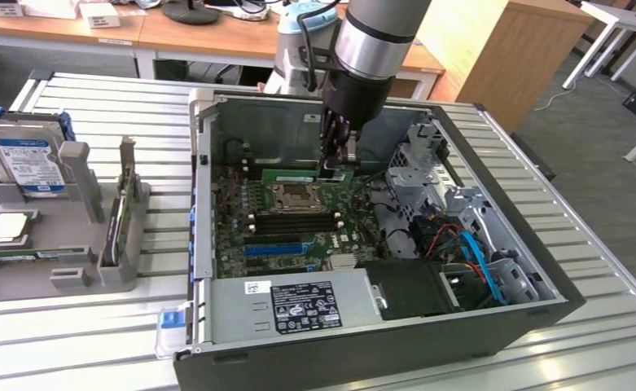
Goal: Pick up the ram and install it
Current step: 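Insert the ram into the slot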
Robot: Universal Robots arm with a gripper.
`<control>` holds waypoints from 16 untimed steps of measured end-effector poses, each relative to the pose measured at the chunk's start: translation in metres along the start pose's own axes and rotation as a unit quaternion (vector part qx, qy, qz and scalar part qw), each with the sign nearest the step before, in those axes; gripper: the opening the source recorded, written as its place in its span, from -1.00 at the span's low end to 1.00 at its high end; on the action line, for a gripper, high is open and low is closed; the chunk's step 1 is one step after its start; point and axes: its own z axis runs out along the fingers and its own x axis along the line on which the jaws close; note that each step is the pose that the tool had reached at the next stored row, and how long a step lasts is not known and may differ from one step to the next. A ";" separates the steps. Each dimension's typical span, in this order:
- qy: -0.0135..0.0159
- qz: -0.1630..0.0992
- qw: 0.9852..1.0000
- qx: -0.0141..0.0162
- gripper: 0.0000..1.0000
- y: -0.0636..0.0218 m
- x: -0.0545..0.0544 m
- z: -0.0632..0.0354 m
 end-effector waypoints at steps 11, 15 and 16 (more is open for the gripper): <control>0.000 -0.009 1.000 0.000 -0.76 -0.0004 0.000 0.0085; 0.000 -0.009 1.000 0.000 -0.76 -0.0006 0.001 0.0147; 0.000 -0.009 1.000 0.000 -0.76 -0.0007 0.001 0.0155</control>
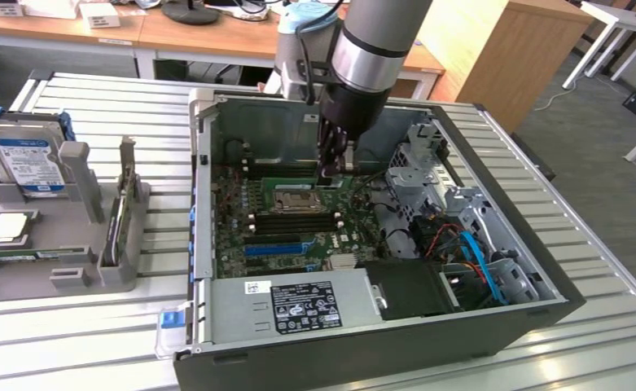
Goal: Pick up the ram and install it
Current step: 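Insert the ram into the slot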
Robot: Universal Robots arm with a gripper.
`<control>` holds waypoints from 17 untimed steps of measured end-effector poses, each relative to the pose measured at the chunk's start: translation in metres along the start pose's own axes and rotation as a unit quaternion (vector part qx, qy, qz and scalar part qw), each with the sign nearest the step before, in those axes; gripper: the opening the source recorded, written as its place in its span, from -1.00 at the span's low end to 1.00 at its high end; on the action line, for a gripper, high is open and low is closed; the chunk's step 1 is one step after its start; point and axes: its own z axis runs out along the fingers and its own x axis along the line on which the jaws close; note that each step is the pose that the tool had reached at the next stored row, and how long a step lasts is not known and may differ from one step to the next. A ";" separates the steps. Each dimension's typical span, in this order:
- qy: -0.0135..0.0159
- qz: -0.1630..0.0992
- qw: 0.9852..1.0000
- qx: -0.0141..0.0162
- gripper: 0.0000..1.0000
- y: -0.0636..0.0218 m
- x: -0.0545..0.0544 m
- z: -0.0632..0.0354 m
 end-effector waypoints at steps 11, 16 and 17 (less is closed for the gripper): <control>0.000 -0.003 1.000 0.000 -0.76 -0.0001 0.002 0.0007; 0.000 -0.006 1.000 0.000 -0.76 -0.0001 0.006 0.0006; 0.000 -0.006 1.000 0.000 -0.76 -0.0001 0.006 0.0006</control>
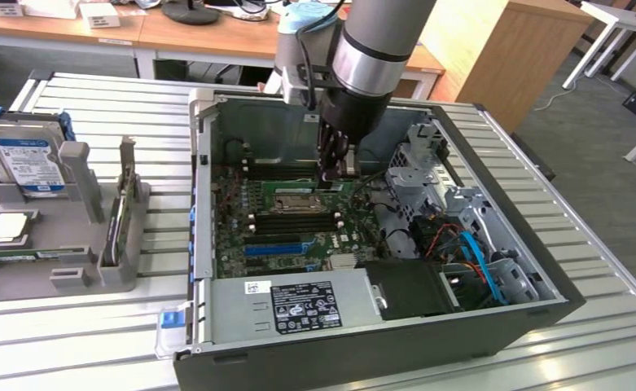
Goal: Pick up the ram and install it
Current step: 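Insert the ram into the slot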
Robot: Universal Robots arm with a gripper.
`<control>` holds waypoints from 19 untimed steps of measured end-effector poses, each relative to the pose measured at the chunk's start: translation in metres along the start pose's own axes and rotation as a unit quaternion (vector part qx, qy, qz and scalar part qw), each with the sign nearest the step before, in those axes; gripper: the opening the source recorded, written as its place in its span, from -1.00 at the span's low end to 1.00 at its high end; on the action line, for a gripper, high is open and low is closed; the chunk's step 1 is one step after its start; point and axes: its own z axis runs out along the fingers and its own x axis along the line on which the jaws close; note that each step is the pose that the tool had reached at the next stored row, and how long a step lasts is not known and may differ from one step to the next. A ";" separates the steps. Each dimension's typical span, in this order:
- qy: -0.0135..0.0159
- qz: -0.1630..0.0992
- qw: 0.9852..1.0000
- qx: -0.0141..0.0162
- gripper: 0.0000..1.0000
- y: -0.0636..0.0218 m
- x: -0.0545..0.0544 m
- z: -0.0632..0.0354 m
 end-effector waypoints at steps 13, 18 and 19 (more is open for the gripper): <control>0.000 -0.001 1.000 0.000 -0.76 -0.0006 0.001 0.0118; 0.000 -0.002 1.000 0.000 -0.76 -0.0008 0.001 0.0178; 0.000 -0.002 1.000 0.000 -0.76 -0.0009 0.001 0.0191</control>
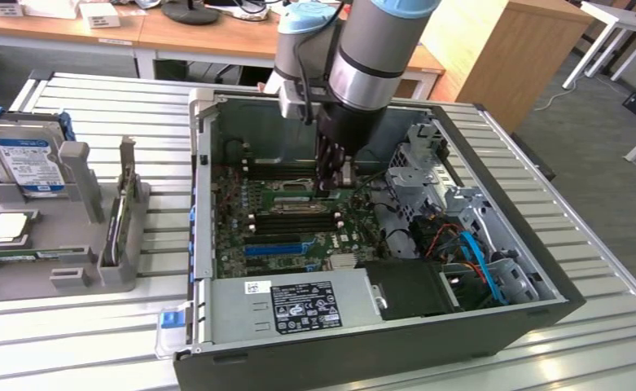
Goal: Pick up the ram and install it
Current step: 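Insert the ram into the slot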
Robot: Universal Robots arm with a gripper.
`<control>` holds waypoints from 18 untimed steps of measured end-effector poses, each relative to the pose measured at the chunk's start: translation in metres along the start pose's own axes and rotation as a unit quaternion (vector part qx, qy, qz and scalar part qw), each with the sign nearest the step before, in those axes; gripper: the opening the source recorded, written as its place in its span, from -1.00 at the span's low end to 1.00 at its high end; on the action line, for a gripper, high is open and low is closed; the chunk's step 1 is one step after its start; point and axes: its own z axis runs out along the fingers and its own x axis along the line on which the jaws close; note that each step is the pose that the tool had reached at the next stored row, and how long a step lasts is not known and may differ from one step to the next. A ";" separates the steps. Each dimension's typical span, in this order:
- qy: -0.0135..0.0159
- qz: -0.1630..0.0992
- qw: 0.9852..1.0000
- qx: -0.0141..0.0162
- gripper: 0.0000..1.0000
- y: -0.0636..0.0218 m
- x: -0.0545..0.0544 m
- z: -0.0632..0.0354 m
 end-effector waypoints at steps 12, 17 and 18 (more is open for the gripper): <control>0.000 0.000 1.000 0.000 -0.76 -0.0002 0.003 0.0043; 0.000 0.000 1.000 0.000 -0.76 -0.0002 0.003 0.0049; 0.000 0.000 1.000 0.000 -0.76 -0.0002 0.003 0.0058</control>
